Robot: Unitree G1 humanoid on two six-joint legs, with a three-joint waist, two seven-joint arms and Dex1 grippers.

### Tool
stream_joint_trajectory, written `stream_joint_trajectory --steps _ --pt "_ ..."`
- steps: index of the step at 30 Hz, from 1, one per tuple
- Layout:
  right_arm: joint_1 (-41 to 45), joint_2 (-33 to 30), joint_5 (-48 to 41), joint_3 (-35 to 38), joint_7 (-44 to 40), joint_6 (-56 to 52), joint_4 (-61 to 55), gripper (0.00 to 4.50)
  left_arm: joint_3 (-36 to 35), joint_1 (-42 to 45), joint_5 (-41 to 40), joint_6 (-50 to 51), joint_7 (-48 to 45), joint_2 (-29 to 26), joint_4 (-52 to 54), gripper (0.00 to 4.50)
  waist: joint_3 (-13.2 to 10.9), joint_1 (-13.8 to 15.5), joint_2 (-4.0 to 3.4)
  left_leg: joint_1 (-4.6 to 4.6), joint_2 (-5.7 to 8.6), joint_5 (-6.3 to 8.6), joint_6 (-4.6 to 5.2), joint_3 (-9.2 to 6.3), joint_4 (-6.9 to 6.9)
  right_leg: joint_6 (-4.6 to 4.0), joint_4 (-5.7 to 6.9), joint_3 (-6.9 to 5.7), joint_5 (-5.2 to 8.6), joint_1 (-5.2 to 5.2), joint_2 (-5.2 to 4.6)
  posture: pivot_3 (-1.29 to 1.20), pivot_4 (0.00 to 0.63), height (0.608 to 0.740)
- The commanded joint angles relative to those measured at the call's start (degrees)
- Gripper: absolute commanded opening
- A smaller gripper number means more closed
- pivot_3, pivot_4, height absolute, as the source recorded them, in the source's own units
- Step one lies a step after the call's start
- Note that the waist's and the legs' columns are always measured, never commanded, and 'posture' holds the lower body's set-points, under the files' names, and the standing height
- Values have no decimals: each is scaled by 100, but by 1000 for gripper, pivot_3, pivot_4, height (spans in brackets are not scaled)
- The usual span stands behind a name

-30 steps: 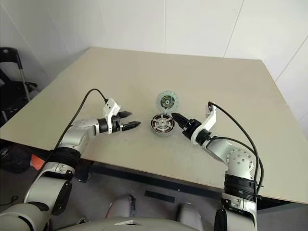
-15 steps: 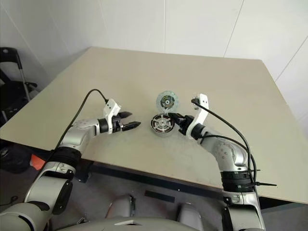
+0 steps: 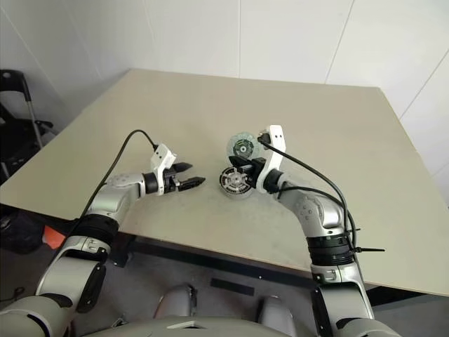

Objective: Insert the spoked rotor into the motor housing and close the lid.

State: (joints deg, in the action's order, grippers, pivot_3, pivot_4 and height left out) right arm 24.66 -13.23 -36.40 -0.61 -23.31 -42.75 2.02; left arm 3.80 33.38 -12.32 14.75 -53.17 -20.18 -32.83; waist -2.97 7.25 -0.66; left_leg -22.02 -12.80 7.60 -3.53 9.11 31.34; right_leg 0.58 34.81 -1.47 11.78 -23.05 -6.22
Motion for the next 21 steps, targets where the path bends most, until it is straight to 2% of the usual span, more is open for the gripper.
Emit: stream_joint_trajectory --steps 1,9,21 --pt "-46 40 379 -74 -6 192 366 23 -113 102 -24 -95 33 -18 138 4332 0 10 0 -4 1 0 -1 0 1 0 -1 0 0 -1 -1 0 0 740" --pt "-137 -17 392 115 -172 73 137 23 -128 108 -25 -113 62 -3 117 4332 0 -3 1 0 0 1 1 0 2 -1 0 1 0 0 1 0 0 740" --pt "220 -10 292 311 -262 -44 -354 23 -96 145 -17 -150 59 58 66 4332 0 -4 1 2 -1 1 2 0 5 -2 3 1 -1 2 2 0 0 740"
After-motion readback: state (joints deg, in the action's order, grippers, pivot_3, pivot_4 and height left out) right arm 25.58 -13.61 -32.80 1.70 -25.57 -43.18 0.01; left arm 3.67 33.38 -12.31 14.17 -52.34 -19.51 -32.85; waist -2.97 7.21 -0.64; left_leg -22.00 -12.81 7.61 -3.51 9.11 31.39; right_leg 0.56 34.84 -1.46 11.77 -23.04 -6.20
